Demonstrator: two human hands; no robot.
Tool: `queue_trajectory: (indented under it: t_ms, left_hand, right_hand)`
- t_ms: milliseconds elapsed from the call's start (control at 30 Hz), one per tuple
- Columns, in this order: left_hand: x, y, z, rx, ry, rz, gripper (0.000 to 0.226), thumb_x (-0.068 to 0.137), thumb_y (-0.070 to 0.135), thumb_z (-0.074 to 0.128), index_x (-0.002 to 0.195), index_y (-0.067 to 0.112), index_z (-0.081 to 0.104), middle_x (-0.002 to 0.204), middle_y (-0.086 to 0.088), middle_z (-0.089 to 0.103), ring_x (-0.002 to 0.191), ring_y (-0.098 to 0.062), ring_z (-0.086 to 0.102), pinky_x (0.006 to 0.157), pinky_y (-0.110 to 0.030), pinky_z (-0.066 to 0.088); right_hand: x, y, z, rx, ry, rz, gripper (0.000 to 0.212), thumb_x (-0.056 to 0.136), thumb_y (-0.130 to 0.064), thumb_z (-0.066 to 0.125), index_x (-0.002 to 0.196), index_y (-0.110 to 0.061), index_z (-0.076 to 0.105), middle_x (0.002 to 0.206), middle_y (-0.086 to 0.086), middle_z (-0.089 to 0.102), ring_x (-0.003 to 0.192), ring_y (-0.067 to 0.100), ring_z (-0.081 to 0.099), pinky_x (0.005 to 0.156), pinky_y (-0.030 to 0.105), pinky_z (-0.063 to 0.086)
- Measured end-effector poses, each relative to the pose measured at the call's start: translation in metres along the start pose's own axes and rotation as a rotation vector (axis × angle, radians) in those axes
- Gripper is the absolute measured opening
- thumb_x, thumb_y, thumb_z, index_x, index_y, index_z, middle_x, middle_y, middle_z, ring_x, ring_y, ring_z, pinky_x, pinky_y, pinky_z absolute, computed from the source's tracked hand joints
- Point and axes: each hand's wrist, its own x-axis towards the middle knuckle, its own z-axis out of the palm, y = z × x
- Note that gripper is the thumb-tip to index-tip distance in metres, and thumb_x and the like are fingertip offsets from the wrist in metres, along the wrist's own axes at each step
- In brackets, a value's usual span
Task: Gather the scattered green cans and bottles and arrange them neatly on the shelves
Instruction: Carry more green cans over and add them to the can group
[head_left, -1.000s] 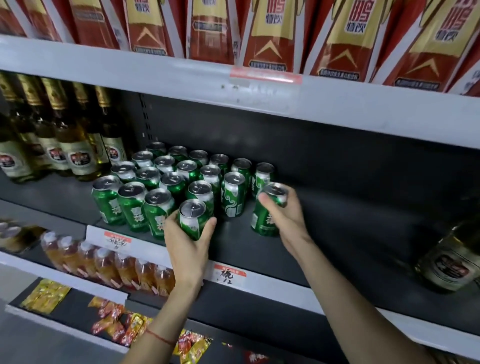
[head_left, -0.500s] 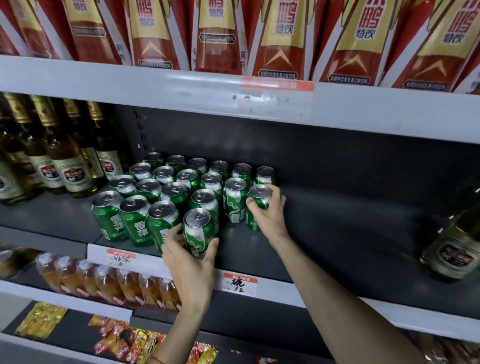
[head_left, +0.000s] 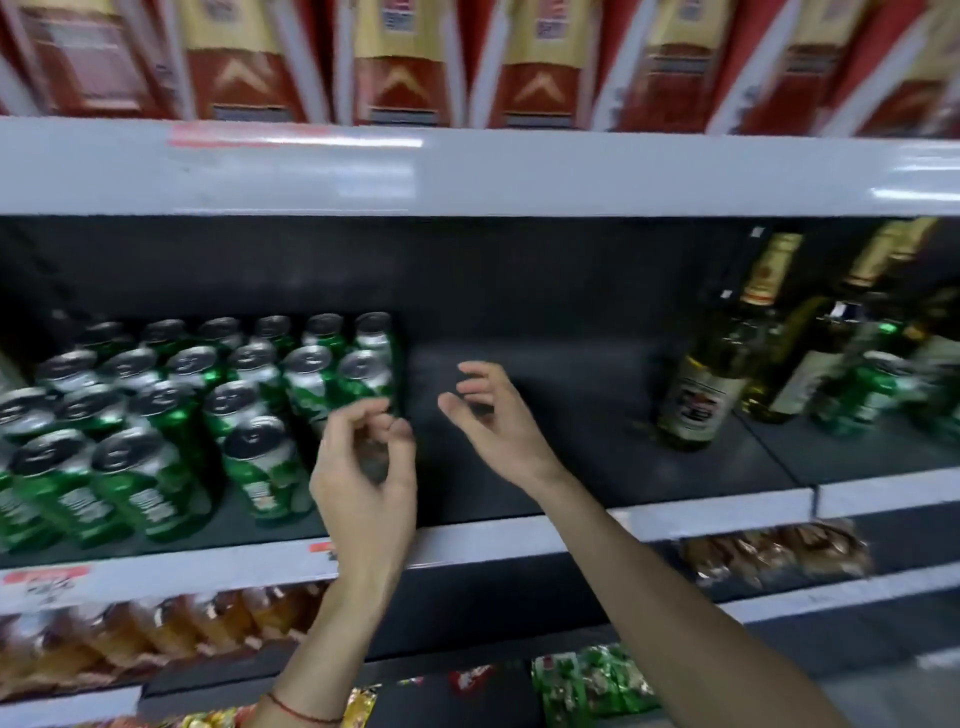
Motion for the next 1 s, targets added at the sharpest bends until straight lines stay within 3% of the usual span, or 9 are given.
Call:
queue_trajectory:
  t_ms: [67, 233, 367, 433, 500, 633, 767, 900, 1000]
  left_hand:
    - [-0.003, 0.02, 0.032, -0.093, -0.091, -0.031, 0.016, 0.095, 0.001, 0.064, 0.107, 0.011, 0.067, 0.089, 0.006, 0.069, 0.079, 0.002, 0.064, 0.077, -0.01, 0.046]
    - [-0.032, 0.07, 0.123, -0.238, -0.387, -0.043, 0.016, 0.095, 0.007, 0.069, 0.109, 0.016, 0.069, 0.086, 0.014, 0.072, 0.081, 0.002, 0.067, 0.077, -0.012, 0.05]
    - [-0.074, 0.116, 0.193, -0.285, -0.564, 0.017, 0.018, 0.098, 0.006, 0.069, 0.115, 0.011, 0.069, 0.099, 0.003, 0.075, 0.093, -0.001, 0.071, 0.084, -0.014, 0.054]
    - [-0.097, 0.132, 0.224, -0.303, -0.635, 0.04, 0.02, 0.098, 0.009, 0.07, 0.118, 0.012, 0.068, 0.108, -0.002, 0.075, 0.103, -0.008, 0.072, 0.09, -0.019, 0.056]
    - [-0.12, 0.147, 0.252, -0.313, -0.692, 0.028, 0.022, 0.098, 0.013, 0.071, 0.12, 0.011, 0.068, 0.112, -0.002, 0.075, 0.107, -0.008, 0.071, 0.091, -0.017, 0.055]
    - [-0.159, 0.166, 0.31, -0.282, -0.775, -0.037, 0.032, 0.098, 0.019, 0.071, 0.128, 0.009, 0.064, 0.123, -0.003, 0.071, 0.116, -0.009, 0.067, 0.097, -0.016, 0.054]
    - [-0.182, 0.162, 0.377, -0.179, -0.819, -0.125, 0.054, 0.094, 0.03, 0.076, 0.143, 0.015, 0.056, 0.143, -0.002, 0.063, 0.131, -0.013, 0.059, 0.112, -0.029, 0.047]
    - [-0.195, 0.146, 0.451, -0.107, -0.817, -0.195, 0.086, 0.084, 0.036, 0.085, 0.154, 0.017, 0.04, 0.14, 0.005, 0.058, 0.136, -0.015, 0.054, 0.106, -0.026, 0.041]
    - [-0.197, 0.137, 0.498, -0.055, -0.762, -0.246, 0.11, 0.075, 0.037, 0.092, 0.16, 0.015, 0.025, 0.152, -0.008, 0.054, 0.141, -0.025, 0.051, 0.114, -0.034, 0.041]
  right_hand:
    - [-0.022, -0.004, -0.039, 0.008, 0.036, -0.015, 0.044, 0.097, -0.035, 0.069, 0.136, -0.026, 0.052, 0.126, 0.001, 0.062, 0.117, 0.01, 0.061, 0.095, 0.016, 0.049]
    - [-0.081, 0.001, -0.154, -0.022, 0.157, -0.045, 0.04, 0.098, -0.031, 0.069, 0.134, -0.025, 0.053, 0.121, 0.001, 0.066, 0.112, 0.01, 0.064, 0.094, 0.018, 0.052]
    - [-0.128, 0.018, -0.248, -0.027, 0.301, -0.06, 0.037, 0.097, -0.025, 0.071, 0.13, -0.018, 0.056, 0.114, 0.002, 0.068, 0.107, 0.008, 0.067, 0.094, 0.024, 0.054]
    - [-0.15, 0.029, -0.29, -0.03, 0.368, -0.053, 0.039, 0.095, -0.032, 0.071, 0.129, -0.02, 0.057, 0.112, 0.0, 0.068, 0.108, 0.007, 0.067, 0.095, 0.027, 0.055]
    - [-0.169, 0.043, -0.326, -0.049, 0.43, -0.044, 0.04, 0.094, -0.038, 0.071, 0.129, -0.022, 0.057, 0.114, -0.002, 0.068, 0.11, 0.008, 0.068, 0.094, 0.027, 0.056]
    - [-0.188, 0.067, -0.386, -0.08, 0.531, -0.004, 0.038, 0.097, -0.031, 0.07, 0.131, -0.018, 0.058, 0.12, -0.004, 0.068, 0.112, 0.004, 0.066, 0.086, 0.014, 0.052]
    - [-0.184, 0.095, -0.433, -0.081, 0.595, 0.03, 0.039, 0.097, -0.033, 0.07, 0.131, -0.017, 0.058, 0.12, -0.008, 0.066, 0.114, 0.01, 0.065, 0.091, 0.023, 0.053]
    - [-0.17, 0.125, -0.473, -0.112, 0.64, 0.054, 0.04, 0.097, -0.032, 0.069, 0.132, -0.018, 0.056, 0.132, -0.002, 0.061, 0.124, 0.017, 0.058, 0.103, 0.033, 0.05]
    - [-0.156, 0.146, -0.504, -0.158, 0.656, 0.07, 0.041, 0.096, -0.032, 0.07, 0.131, -0.014, 0.056, 0.13, -0.001, 0.062, 0.123, 0.018, 0.058, 0.099, 0.035, 0.051]
